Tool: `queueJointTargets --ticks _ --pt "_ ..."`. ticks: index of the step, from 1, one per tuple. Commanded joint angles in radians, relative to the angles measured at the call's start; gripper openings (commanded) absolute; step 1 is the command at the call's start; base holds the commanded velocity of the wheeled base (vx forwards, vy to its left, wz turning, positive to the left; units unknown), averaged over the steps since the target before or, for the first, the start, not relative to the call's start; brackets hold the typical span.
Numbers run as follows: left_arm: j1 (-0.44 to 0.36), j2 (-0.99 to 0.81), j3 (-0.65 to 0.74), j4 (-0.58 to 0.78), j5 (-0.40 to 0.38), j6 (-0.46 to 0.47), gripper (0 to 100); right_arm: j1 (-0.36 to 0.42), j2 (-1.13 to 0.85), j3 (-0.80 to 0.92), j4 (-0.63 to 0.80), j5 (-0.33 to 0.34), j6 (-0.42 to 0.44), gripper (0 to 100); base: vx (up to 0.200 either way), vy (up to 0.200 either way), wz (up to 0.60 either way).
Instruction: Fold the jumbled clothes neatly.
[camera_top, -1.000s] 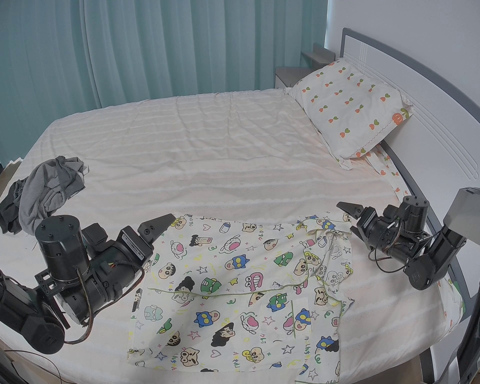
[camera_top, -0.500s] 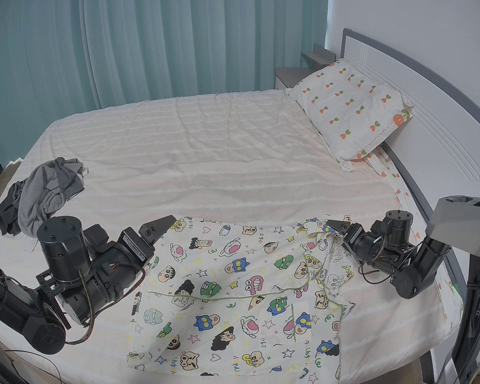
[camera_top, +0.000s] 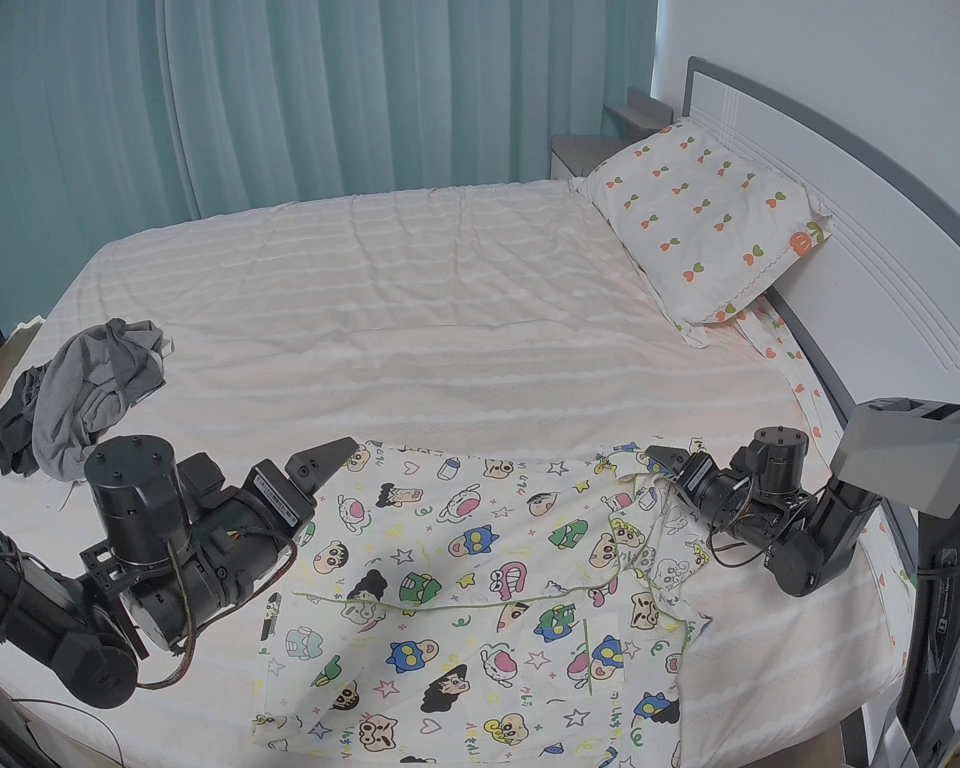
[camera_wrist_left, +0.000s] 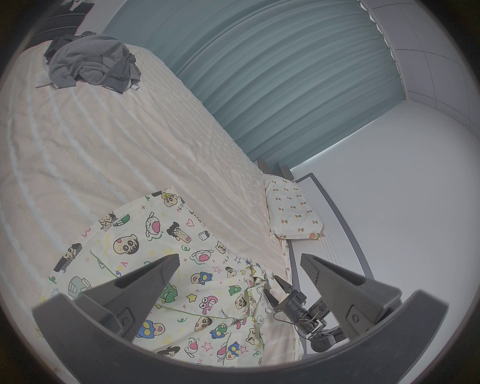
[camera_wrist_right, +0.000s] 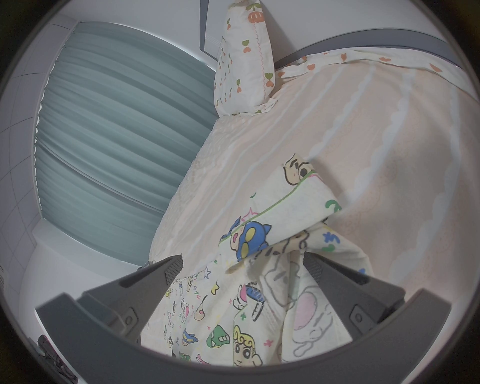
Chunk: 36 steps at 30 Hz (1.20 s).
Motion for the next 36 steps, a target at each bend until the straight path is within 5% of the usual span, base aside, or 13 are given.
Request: queueJointTargets --ticks 1,16,21,25,36 --pt "0.000 0.007 -0.001 -0.001 0.000 0.000 100 0.002 0.000 -0.001 -0.001 -0.017 -0.002 100 0.000 0.000 0.00" --pt "0.003 0.030 -0.001 -0.001 0.002 0.000 100 -0.016 0.084 -0.404 0.000 -0.032 -0.011 100 0.000 0.000 0.00" --pt "0.005 0.037 -0.001 -0.001 0.003 0.000 100 -0.039 0.090 -0.493 0.003 -0.030 -0.077 100 0.000 0.000 0.00" --pt "0.005 0.039 -0.001 -0.001 0.003 0.000 100 -0.059 0.096 -0.467 0.028 -0.032 -0.164 100 0.000 0.000 0.00" --pt "0.005 0.045 -0.001 -0.001 0.006 0.000 100 -0.076 0.044 -0.153 -0.049 0.010 -0.181 100 0.000 0.000 0.00"
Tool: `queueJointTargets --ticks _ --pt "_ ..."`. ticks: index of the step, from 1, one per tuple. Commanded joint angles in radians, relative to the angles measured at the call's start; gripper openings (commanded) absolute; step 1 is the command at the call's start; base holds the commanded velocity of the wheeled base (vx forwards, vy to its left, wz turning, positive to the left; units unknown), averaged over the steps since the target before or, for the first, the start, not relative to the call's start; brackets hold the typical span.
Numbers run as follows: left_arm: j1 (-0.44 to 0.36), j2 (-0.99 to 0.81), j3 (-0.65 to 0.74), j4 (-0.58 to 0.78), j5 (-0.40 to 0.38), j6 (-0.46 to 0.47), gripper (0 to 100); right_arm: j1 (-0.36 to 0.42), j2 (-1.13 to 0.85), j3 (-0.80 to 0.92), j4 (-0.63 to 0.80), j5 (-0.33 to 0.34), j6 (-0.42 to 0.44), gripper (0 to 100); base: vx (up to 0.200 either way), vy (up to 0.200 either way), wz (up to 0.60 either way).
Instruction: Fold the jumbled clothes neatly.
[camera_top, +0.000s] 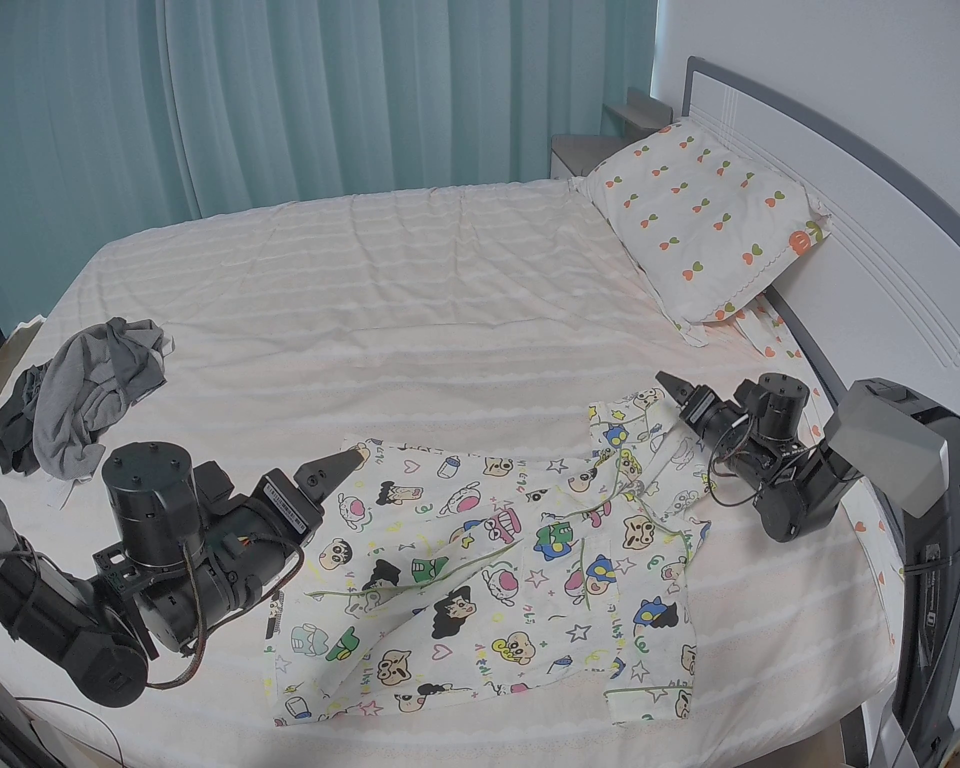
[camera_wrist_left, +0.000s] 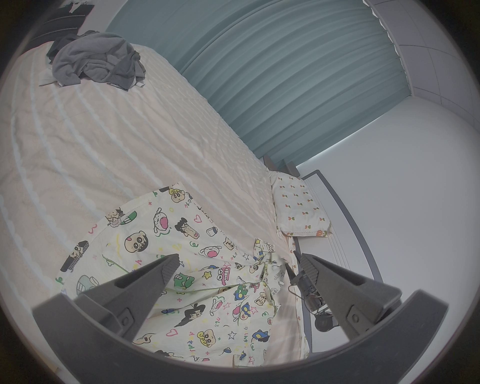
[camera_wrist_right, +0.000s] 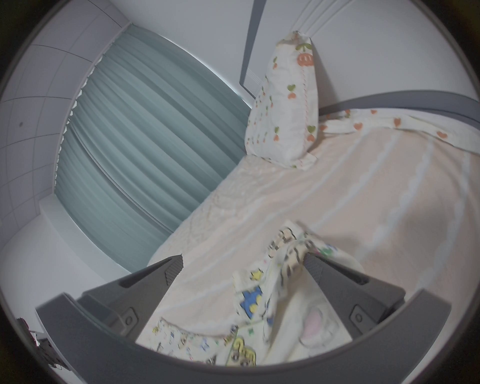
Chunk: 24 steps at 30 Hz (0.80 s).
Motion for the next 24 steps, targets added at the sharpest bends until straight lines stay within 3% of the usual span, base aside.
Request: queueJointTargets --ticks 1,6,14,24 --pt "-0.002 0.006 0.000 0.000 0.001 0.000 100 -0.008 -0.067 0.194 -0.062 0.062 -0.012 100 0.000 0.000 0.00" --pt "-0.002 0.002 0.001 0.000 0.001 0.000 100 -0.040 -0.179 0.384 -0.148 0.221 -0.031 100 0.000 0.000 0.00" --pt "-0.002 0.001 0.001 0.000 0.003 0.000 100 -0.178 -0.160 0.509 -0.209 0.393 -0.100 100 0.000 0.000 0.00" --pt "-0.005 0.006 0.003 0.000 0.003 -0.001 100 -0.191 0.021 0.365 -0.229 0.456 -0.123 100 0.000 0.000 0.00"
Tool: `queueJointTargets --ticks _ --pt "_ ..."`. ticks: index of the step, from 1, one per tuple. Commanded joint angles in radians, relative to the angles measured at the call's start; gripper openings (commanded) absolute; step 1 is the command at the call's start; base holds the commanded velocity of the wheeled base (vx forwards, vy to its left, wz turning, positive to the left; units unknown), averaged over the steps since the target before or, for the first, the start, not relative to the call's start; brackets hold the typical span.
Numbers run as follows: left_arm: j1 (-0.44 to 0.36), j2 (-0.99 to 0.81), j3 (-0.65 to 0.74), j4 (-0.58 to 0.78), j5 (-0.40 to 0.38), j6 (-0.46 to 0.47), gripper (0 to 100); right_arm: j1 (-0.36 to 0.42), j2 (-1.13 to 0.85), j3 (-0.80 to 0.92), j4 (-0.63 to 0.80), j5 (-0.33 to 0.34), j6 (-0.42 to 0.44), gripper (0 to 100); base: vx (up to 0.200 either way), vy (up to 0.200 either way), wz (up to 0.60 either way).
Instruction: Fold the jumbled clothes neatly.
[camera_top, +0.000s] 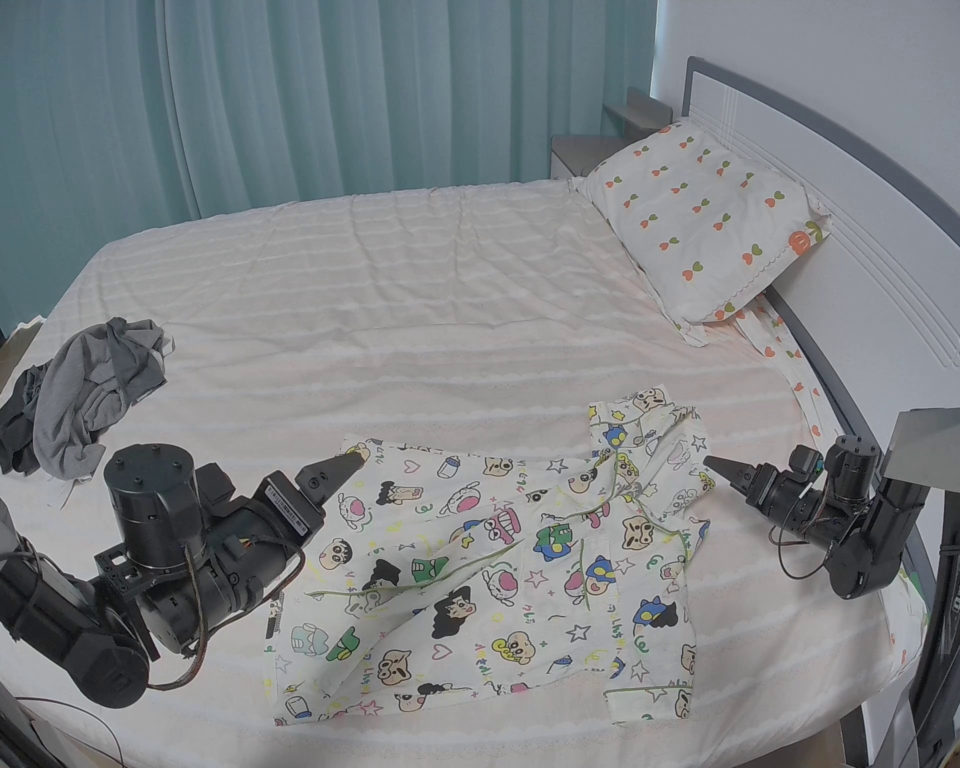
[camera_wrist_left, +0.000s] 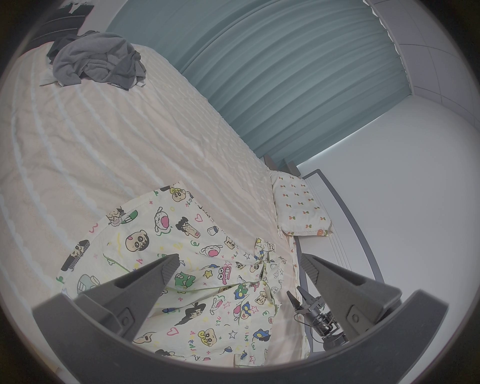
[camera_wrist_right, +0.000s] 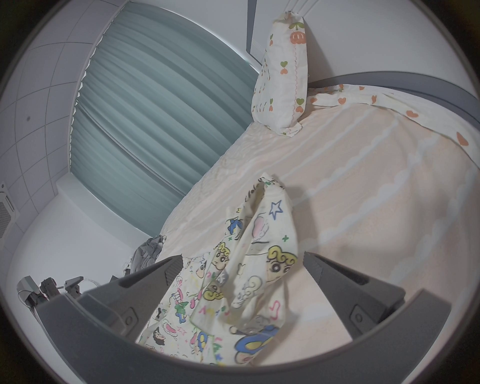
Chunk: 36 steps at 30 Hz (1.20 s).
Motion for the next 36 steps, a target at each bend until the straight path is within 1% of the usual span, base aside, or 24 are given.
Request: queueJointTargets --ticks 1,7,14,15,18,23,26,29,31,35,36 --pt "-0.001 0.002 0.001 0.000 0.000 -0.001 100 0.000 0.105 -0.094 0.010 0.040 -0.002 100 0.000 0.000 0.00" --pt "-0.001 0.008 0.001 0.000 0.000 -0.002 100 -0.003 0.119 -0.186 0.116 0.063 -0.002 100 0.000 0.000 0.00" --pt "-0.001 0.008 0.001 0.000 0.000 -0.001 100 -0.007 0.139 -0.197 0.116 0.084 -0.002 100 0.000 0.000 0.00" --pt "-0.001 0.010 0.001 0.000 0.000 -0.002 100 -0.007 0.137 -0.193 0.114 0.098 -0.001 0 0.000 0.000 0.00" --pt "-0.001 0.010 0.001 0.000 0.000 -0.002 100 -0.007 0.137 -0.193 0.111 0.110 0.006 0 0.000 0.000 0.00" --pt "-0.001 0.008 0.001 0.000 0.000 -0.002 100 -0.013 0.134 -0.179 0.105 0.110 0.006 0 0.000 0.000 0.00" --pt "-0.001 0.010 0.001 0.000 0.000 -0.001 100 -0.033 0.133 -0.162 0.090 0.113 0.006 0 0.000 0.000 0.00" --pt "-0.001 0.007 0.001 0.000 0.006 -0.001 100 -0.049 0.127 -0.114 0.032 0.116 0.007 0 0.000 0.000 0.00" --pt "-0.002 0.008 -0.001 0.000 0.025 -0.001 100 -0.049 0.111 -0.076 -0.010 0.115 0.007 0 0.000 0.000 0.00" --pt "-0.004 0.008 -0.002 0.000 0.037 -0.001 100 -0.055 0.067 -0.019 -0.018 0.105 0.012 0 0.000 0.000 0.00" --pt "-0.005 0.008 -0.001 0.000 0.037 -0.001 100 -0.069 0.044 0.014 -0.011 0.105 0.012 0 0.000 0.000 0.00"
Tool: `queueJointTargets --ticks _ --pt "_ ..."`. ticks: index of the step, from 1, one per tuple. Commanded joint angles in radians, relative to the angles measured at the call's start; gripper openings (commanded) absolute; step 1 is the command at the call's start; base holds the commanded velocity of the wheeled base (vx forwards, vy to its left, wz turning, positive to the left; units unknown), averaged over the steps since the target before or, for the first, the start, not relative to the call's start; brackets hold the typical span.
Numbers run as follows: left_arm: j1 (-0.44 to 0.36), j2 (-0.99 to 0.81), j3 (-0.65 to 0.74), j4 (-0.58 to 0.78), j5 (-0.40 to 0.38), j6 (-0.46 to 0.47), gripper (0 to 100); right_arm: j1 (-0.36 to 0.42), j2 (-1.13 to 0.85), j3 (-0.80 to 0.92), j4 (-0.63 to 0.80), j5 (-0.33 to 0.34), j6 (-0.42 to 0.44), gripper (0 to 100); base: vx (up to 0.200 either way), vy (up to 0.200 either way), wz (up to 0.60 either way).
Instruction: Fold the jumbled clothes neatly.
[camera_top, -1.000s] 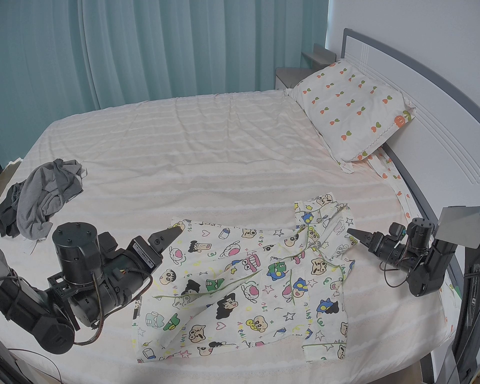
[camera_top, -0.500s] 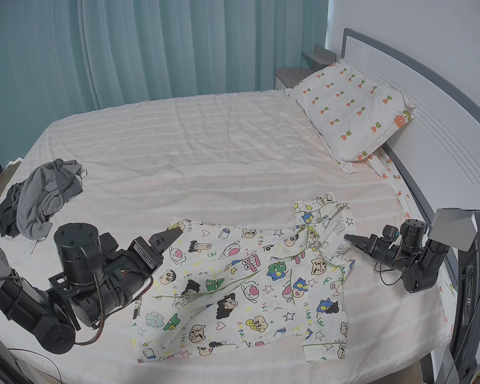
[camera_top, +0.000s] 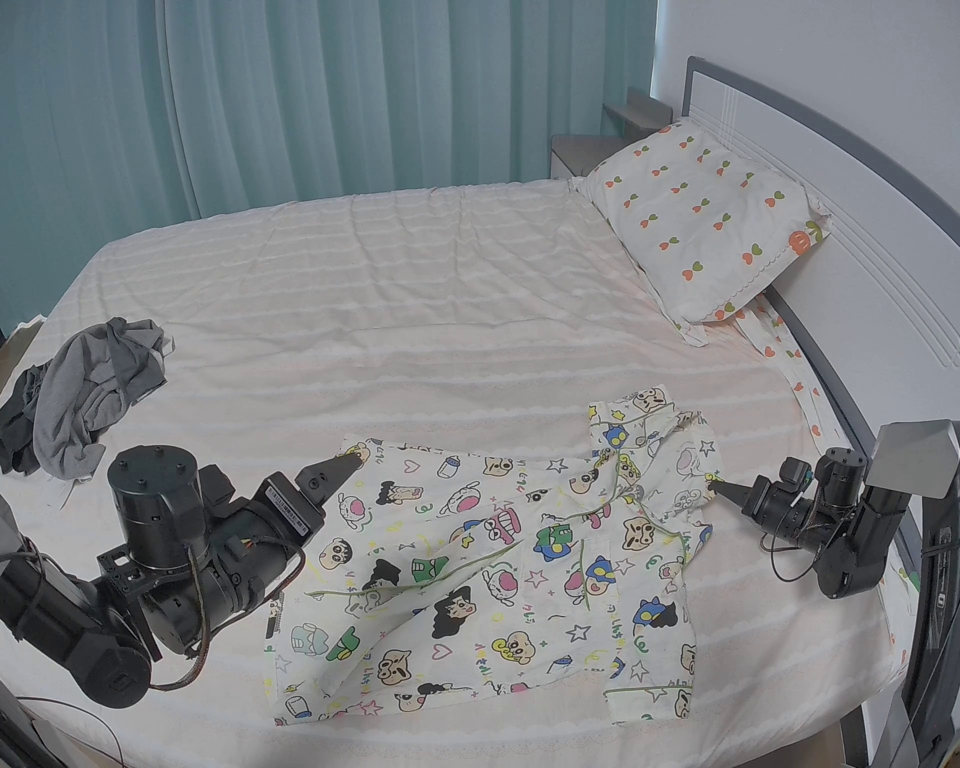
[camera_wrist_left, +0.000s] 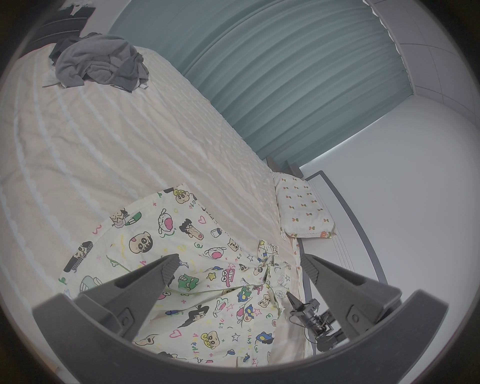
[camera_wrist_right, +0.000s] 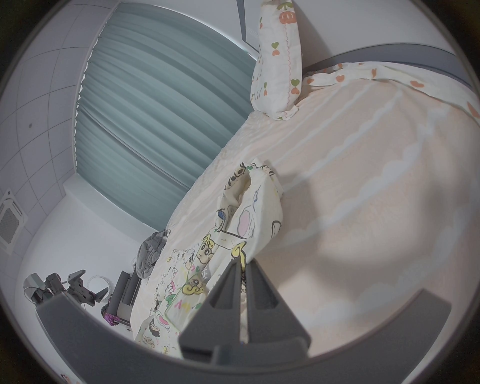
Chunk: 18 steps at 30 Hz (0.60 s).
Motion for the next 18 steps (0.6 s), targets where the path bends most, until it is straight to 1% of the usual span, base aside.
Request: queueJointTargets --ticks 1,9,15,18 --pt "-0.003 0.002 0.000 0.000 0.007 -0.001 100 -0.027 -0.070 0.090 0.006 -0.004 0.000 0 0.000 0.000 0.00" --pt "-0.003 0.007 0.000 0.000 0.011 -0.001 100 -0.105 -0.076 0.096 0.066 -0.007 -0.008 0 0.000 0.000 0.00" --pt "-0.005 0.007 0.000 0.000 0.011 -0.001 100 -0.122 -0.076 0.122 0.074 -0.007 -0.011 0 0.000 0.000 0.00" --pt "-0.005 0.005 0.000 0.000 0.011 -0.001 100 -0.130 -0.070 0.165 0.074 -0.007 -0.044 0 0.000 0.000 0.00"
